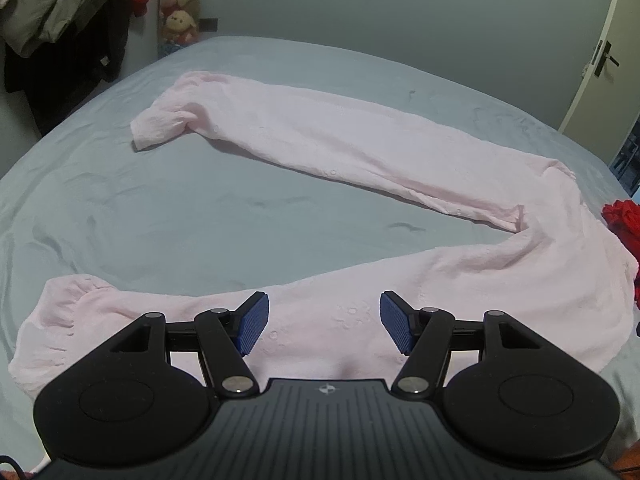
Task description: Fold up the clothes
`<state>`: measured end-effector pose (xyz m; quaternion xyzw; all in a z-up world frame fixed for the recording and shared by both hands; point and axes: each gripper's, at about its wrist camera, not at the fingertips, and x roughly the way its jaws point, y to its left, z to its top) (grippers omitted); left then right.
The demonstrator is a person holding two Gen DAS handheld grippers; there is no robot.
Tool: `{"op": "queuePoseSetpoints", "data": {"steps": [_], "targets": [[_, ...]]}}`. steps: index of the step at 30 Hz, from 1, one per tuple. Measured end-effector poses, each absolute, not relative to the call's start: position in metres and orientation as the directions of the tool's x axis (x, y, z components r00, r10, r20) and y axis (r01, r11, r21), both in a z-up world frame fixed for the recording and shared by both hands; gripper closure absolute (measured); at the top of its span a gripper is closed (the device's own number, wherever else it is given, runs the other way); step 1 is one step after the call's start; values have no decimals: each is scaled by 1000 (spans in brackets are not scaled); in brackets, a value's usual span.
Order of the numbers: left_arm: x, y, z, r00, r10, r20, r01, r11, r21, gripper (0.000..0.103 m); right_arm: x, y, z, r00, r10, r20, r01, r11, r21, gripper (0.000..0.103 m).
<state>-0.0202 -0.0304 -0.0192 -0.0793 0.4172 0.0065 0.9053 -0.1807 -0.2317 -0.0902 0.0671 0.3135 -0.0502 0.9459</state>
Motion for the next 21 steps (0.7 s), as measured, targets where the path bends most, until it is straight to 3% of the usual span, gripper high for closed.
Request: {"op": "queuePoseSetpoints", "data": {"steps": [6, 9, 16, 21], "targets": [[-18, -31, -21, 640, -42, -767, -95, 987, -133, 43, -179, -232, -92, 792, -48, -608, 135, 986, 99, 10], [-18, -29, -21, 635, -5, -773, -137, 983, -119, 29, -179, -232, -92, 790, -46, -612, 135, 986, 100, 10], [-16, -28, -23, 622, -16, -783, -144, 980, -135, 29, -178, -232, -92, 785, -43, -618, 133, 986, 100, 10], [-15, -30, -25, 608, -22, -794, -141, 981, -135, 22, -178, -232, -93, 782, -43, -622, 134, 986, 101, 10]]}}
